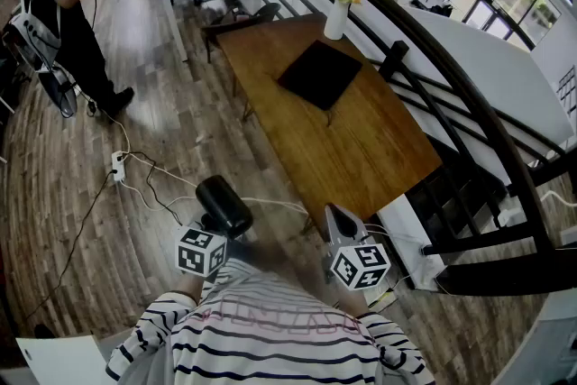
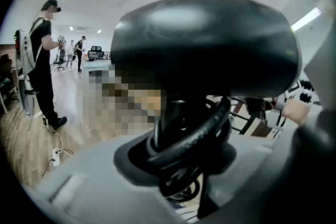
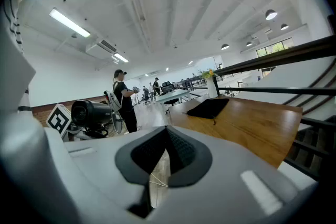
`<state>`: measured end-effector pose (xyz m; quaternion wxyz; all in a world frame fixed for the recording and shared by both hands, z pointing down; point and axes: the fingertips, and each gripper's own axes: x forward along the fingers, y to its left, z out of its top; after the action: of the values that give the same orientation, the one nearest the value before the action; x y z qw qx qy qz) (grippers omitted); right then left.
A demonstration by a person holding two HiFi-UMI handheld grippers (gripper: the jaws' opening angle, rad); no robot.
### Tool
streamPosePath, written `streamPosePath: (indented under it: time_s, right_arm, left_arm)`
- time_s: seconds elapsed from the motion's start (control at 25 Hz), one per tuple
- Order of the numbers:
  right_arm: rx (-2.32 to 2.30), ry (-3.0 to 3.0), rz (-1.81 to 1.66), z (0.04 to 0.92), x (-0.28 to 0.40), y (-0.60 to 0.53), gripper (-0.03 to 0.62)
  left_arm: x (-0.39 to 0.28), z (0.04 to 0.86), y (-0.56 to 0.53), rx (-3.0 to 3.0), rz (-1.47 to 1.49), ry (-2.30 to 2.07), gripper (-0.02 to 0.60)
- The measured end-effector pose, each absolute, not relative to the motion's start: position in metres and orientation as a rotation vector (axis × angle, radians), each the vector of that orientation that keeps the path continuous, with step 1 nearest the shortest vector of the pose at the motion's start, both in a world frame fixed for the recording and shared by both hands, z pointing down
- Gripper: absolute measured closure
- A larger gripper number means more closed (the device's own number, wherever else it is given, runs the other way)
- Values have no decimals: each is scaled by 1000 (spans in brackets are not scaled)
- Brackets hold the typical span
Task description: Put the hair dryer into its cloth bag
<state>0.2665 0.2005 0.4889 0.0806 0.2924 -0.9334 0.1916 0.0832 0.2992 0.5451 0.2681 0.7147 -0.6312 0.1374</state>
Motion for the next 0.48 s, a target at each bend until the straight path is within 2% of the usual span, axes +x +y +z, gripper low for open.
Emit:
streamPosePath:
  time_s: [0.48]
  right_arm:
    - [919, -2866, 664, 479, 254, 191, 595]
  left_arm:
    - [69, 543, 296, 1926, 365, -1704, 402]
